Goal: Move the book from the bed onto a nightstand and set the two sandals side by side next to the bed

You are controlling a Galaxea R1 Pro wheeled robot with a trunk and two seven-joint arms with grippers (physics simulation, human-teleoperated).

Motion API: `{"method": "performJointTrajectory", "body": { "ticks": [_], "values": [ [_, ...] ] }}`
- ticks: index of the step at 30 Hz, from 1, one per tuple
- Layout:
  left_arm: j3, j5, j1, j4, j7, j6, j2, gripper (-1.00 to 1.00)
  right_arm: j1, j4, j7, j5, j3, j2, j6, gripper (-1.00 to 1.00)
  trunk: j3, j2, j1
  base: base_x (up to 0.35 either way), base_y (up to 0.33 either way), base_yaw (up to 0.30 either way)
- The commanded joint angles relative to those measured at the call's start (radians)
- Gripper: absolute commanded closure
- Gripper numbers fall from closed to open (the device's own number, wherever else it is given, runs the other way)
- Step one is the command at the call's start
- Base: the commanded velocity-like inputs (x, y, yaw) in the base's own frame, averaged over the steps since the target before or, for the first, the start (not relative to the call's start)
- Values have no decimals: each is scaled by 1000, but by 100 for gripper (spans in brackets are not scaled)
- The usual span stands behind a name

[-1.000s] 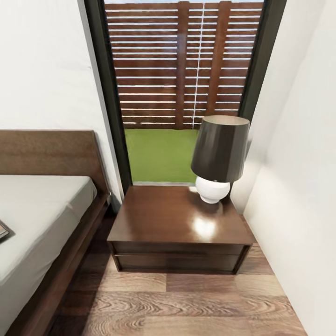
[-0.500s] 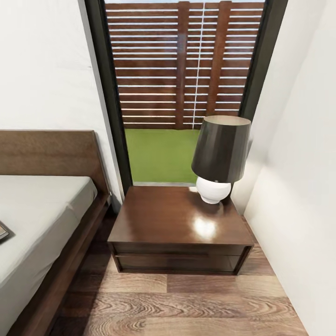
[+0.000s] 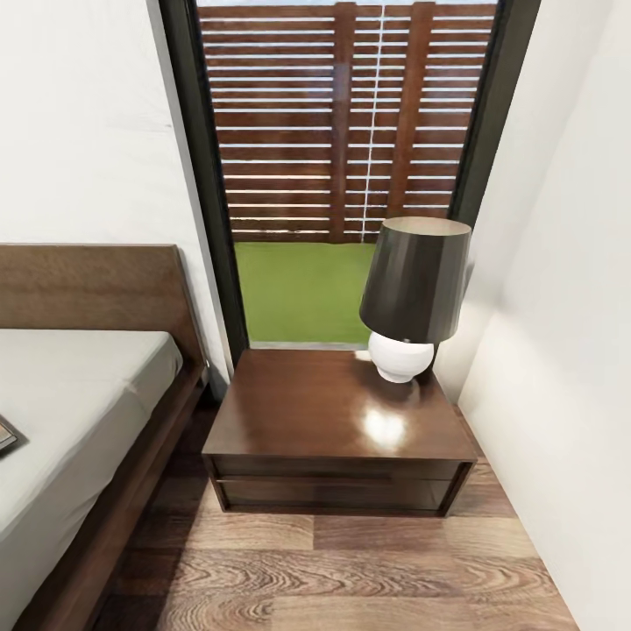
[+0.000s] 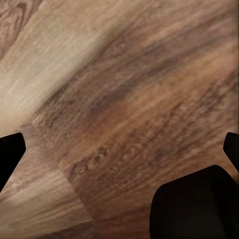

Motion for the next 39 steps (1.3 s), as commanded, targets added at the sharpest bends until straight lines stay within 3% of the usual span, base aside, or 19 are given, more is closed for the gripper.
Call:
{"method": "performJointTrajectory", "body": {
  "ticks": [1,29,39],
  "values": [
    [-8,11,0,-2,-2,10,0,-100,-1,3,7,-11,5,0,5,-100,-1,0,0,0,0,0],
    [-8,11,-1,-6,5,17,-11,-100,1,4,6,-7,6,2,0,-100,-1,0,0,0,0,0],
    [-8,14,-2,-36,50,19,-14,-100,1,5,6,-8,4,0,1,-100,-1,0,0,0,0,0]
  ]
}}
